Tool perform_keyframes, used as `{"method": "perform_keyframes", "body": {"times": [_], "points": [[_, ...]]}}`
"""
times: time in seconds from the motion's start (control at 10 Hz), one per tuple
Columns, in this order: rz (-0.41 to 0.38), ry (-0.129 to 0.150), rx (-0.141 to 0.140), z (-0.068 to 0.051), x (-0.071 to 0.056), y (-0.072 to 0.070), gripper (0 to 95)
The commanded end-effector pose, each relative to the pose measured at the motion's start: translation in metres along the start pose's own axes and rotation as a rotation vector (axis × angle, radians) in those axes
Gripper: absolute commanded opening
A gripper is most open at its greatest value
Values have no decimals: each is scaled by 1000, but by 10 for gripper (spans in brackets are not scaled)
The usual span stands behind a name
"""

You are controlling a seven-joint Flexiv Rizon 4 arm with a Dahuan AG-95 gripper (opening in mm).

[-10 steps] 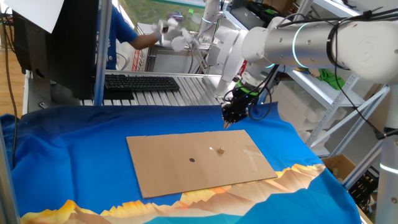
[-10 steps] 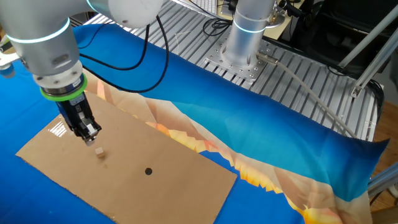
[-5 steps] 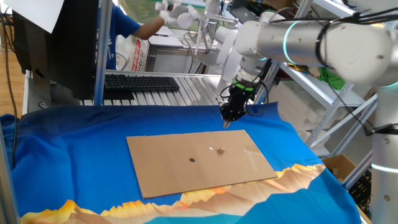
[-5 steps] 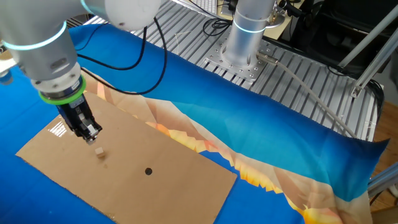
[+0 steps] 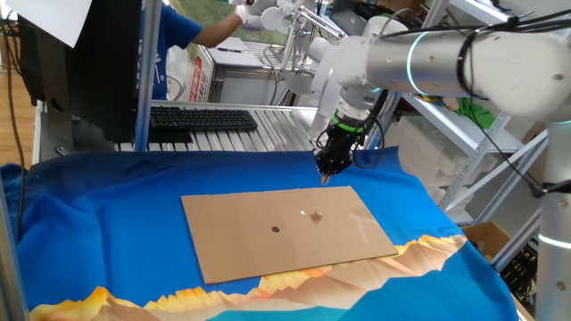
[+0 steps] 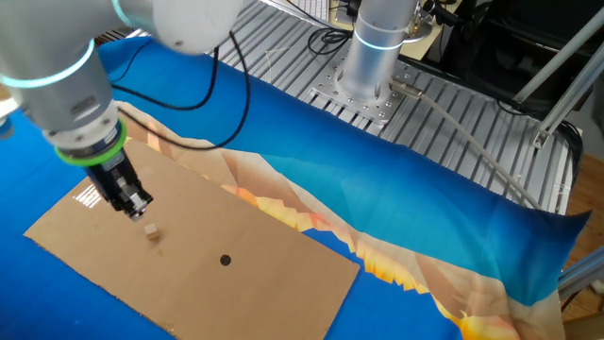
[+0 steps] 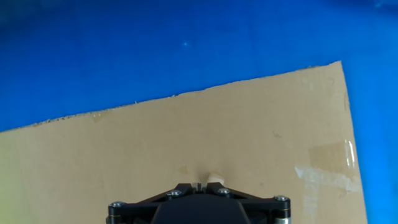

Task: Hold a small block with the gripper and sweep it from left to right on the table

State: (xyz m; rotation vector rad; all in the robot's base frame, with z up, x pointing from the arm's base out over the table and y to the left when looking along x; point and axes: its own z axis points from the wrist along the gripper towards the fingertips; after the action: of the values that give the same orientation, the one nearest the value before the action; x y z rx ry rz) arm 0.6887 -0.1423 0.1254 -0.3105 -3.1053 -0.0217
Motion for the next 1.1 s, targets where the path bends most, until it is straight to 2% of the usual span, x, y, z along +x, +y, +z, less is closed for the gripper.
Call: {"method": "perform_keyframes", "body": {"times": [0.1,0.3,0.7,1.1], "points": [[83,23,-15,1,-6,0,0],[90,0,-19,1,-6,0,0],[83,4,-3,2,-4,0,0],[80,-5,14,10,0,3,0]]}}
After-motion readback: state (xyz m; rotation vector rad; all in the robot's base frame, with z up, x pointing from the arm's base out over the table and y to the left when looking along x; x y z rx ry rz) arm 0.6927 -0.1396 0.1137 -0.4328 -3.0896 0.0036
